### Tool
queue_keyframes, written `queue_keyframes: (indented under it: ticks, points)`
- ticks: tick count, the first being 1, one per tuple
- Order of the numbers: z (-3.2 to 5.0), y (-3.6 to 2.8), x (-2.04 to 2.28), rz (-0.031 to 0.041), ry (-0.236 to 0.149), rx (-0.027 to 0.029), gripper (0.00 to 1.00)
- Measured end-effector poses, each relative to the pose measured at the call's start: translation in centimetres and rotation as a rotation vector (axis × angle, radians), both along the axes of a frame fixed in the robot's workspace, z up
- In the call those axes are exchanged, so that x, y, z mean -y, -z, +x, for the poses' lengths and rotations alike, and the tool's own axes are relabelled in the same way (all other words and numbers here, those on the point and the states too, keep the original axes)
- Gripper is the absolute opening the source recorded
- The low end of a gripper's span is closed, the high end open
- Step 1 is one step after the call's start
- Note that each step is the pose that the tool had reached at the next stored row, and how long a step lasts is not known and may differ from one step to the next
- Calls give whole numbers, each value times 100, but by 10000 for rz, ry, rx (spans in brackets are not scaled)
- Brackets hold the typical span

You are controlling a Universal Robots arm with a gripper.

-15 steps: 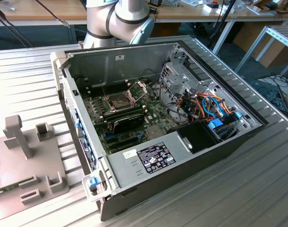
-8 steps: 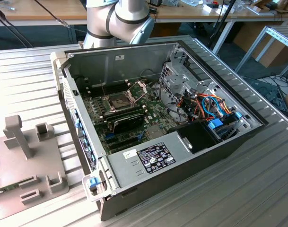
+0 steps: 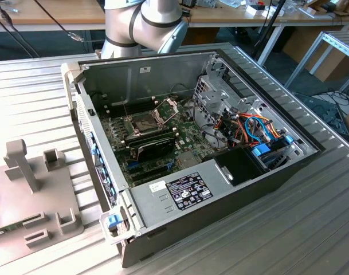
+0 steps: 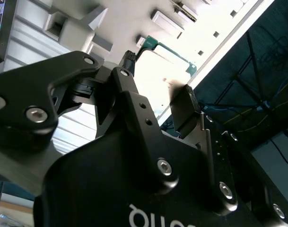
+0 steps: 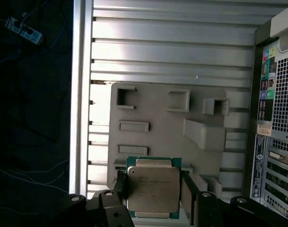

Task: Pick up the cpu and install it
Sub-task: 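Pick up the cpu and move it towards the insertion slot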

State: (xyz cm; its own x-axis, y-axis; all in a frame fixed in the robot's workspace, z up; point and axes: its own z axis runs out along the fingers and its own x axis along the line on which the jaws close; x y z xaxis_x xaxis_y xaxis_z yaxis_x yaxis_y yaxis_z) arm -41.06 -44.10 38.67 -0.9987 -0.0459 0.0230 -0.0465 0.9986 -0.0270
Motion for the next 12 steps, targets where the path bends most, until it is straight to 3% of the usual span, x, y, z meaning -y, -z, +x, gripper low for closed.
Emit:
queue_keyframes:
  ticks: [12]
  points:
    - [39, -9, 0, -1, 0, -2, 55]
